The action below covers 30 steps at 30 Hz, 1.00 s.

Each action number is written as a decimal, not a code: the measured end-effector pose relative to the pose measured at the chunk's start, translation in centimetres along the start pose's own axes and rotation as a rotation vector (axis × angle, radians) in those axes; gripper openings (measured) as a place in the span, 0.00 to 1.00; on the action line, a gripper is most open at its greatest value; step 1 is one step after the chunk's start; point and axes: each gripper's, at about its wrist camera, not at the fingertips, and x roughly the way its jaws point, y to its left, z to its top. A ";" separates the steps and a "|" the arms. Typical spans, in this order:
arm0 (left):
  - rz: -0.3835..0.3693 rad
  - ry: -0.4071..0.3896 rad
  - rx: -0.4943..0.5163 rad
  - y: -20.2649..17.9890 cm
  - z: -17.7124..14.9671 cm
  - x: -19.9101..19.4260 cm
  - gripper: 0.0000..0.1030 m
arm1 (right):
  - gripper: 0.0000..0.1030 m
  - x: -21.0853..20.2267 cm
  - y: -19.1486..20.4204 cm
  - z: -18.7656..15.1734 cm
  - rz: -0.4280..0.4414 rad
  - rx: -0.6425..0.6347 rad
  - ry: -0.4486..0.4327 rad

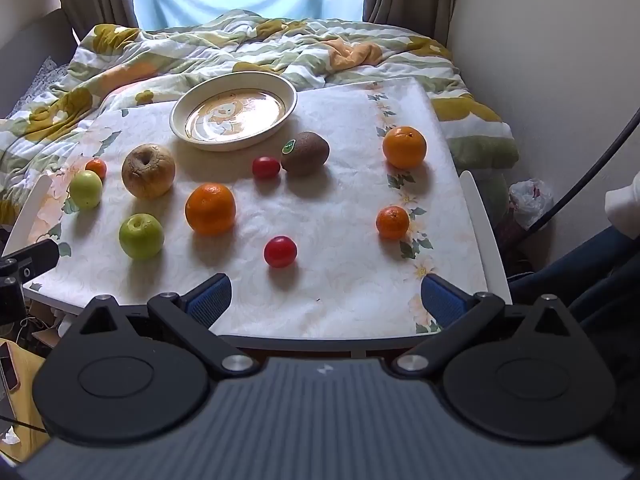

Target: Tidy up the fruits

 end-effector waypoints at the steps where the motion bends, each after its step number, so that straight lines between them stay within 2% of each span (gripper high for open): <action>1: -0.002 0.000 0.000 0.0 0.0 -0.1 1.00 | 1.00 0.1 0.0 0.0 0.000 0.000 0.000; 12: -0.011 0.006 -0.031 0.4 0.4 0.3 1.00 | 1.00 0.3 0.2 0.2 0.012 0.001 -0.008; 30: -0.004 0.014 -0.026 0.5 0.4 0.6 1.00 | 1.00 0.5 0.5 0.3 0.017 0.000 0.000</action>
